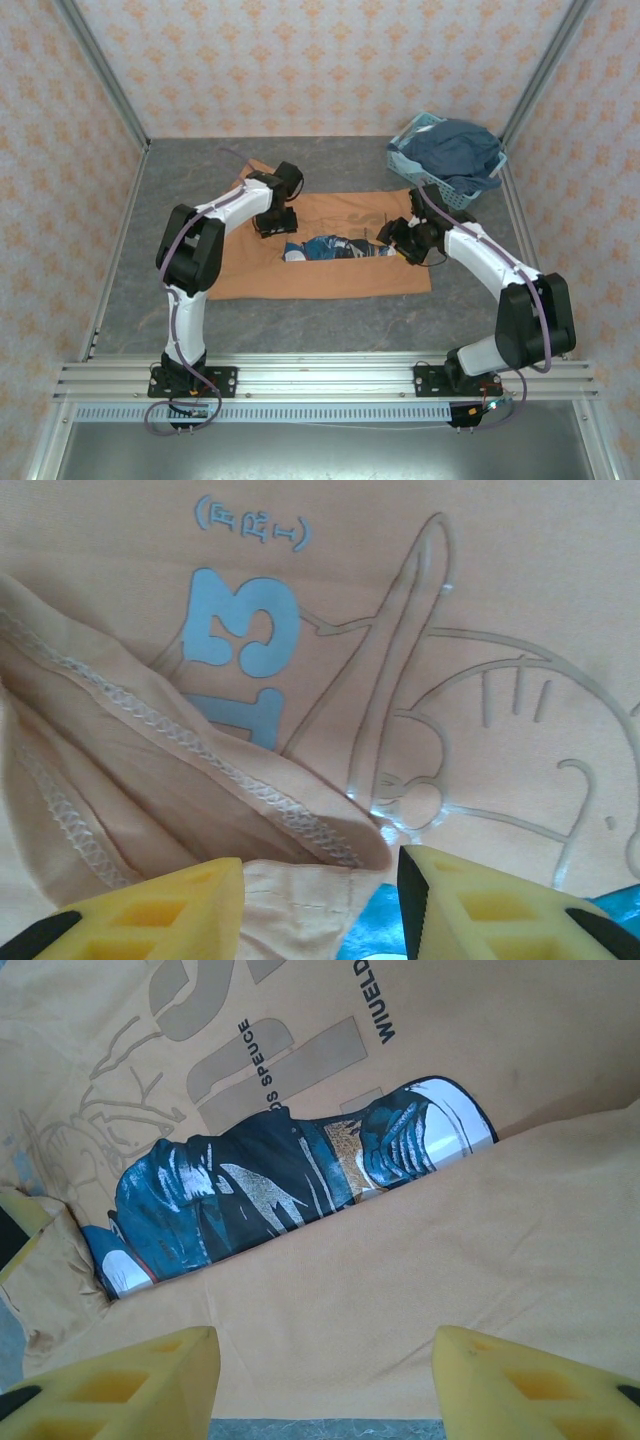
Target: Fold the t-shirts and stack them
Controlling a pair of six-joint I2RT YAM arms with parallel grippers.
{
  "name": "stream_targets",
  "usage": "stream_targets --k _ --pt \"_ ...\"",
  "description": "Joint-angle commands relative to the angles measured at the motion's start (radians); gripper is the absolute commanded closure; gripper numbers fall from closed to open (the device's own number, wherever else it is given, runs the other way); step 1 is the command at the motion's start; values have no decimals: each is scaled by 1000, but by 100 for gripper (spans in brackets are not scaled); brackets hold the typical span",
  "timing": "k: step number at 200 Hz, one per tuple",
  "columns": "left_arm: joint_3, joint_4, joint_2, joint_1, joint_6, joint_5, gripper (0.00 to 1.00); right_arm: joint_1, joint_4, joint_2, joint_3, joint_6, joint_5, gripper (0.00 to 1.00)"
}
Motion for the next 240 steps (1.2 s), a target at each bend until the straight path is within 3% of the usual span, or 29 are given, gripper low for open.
stream_targets --k 1,73,115,184,240 --pt "39 -61 20 12 74 17 55 3 -14 5 9 0 -3 42" --pt "34 -46 72 -6 61 58 65 4 -14 8 3 2 3 42" --pt "44 -47 70 -23 56 36 81 3 -11 13 3 2 5 42" --pt "103 -127 57 -60 71 -46 81 4 -2 29 3 2 -2 42" --pt "85 -120 69 -72 69 -28 82 4 1 36 9 2 -3 42"
